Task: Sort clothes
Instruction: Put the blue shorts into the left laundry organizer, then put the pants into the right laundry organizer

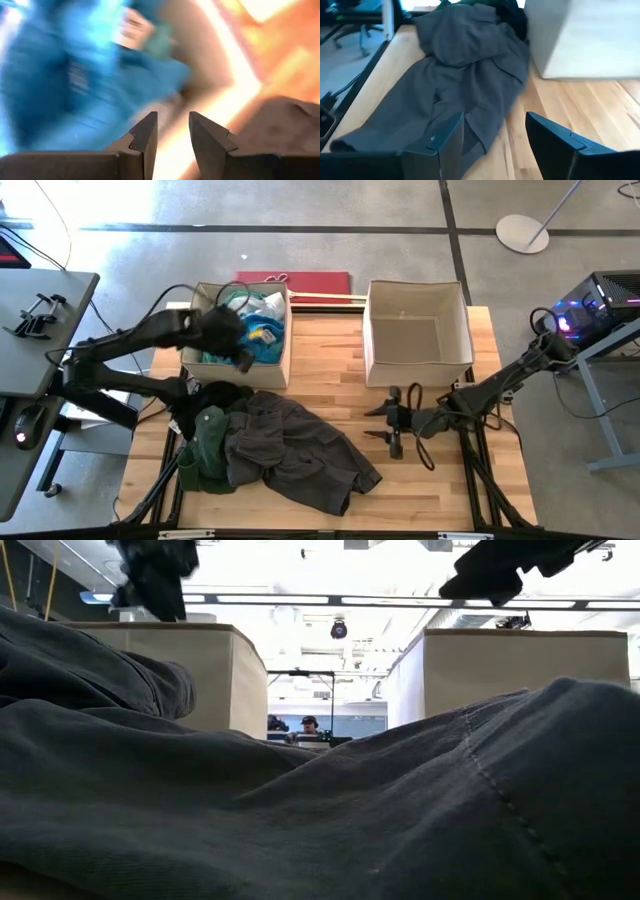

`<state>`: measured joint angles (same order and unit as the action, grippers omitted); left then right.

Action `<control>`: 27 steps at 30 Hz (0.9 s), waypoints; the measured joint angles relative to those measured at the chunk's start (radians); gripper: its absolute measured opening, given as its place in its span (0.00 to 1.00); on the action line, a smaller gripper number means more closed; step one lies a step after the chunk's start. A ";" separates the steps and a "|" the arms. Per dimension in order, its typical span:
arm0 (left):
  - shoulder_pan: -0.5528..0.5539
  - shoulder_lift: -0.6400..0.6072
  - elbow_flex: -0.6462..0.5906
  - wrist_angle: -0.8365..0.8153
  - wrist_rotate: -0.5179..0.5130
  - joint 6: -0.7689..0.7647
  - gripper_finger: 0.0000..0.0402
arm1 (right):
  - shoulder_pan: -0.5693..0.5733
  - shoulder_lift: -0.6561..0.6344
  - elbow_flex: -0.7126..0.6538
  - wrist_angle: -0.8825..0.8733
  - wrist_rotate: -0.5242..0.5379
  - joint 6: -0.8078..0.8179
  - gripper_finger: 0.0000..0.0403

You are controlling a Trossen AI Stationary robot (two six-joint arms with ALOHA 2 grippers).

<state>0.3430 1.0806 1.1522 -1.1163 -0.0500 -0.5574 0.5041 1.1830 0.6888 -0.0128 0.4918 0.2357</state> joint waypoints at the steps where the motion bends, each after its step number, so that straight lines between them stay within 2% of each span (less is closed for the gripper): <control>1: -0.047 -0.018 0.000 0.001 -0.006 -0.025 0.26 | -0.004 0.011 0.000 0.019 -0.018 -0.025 0.50; 7: -0.360 -0.078 0.000 0.020 -0.122 -0.196 0.26 | -0.028 0.075 0.000 0.187 -0.031 -0.105 0.50; 11: -0.572 -0.065 0.000 0.021 -0.184 -0.293 0.26 | -0.034 0.093 0.000 0.213 -0.031 -0.106 0.50; 15: -0.751 -0.024 0.000 0.020 -0.191 -0.395 0.26 | -0.033 0.094 0.000 0.214 -0.031 -0.105 0.50; 21: -0.989 0.123 0.001 0.017 -0.173 -0.430 0.26 | -0.033 0.094 0.000 0.213 -0.030 -0.105 0.50; 27: -1.061 0.350 0.001 0.020 -0.273 -0.497 0.26 | -0.033 0.094 0.000 0.213 -0.034 -0.083 0.50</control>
<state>-0.7183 1.4302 1.1530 -1.0959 -0.3229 -1.0543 0.4709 1.2774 0.6888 0.2001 0.4580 0.1522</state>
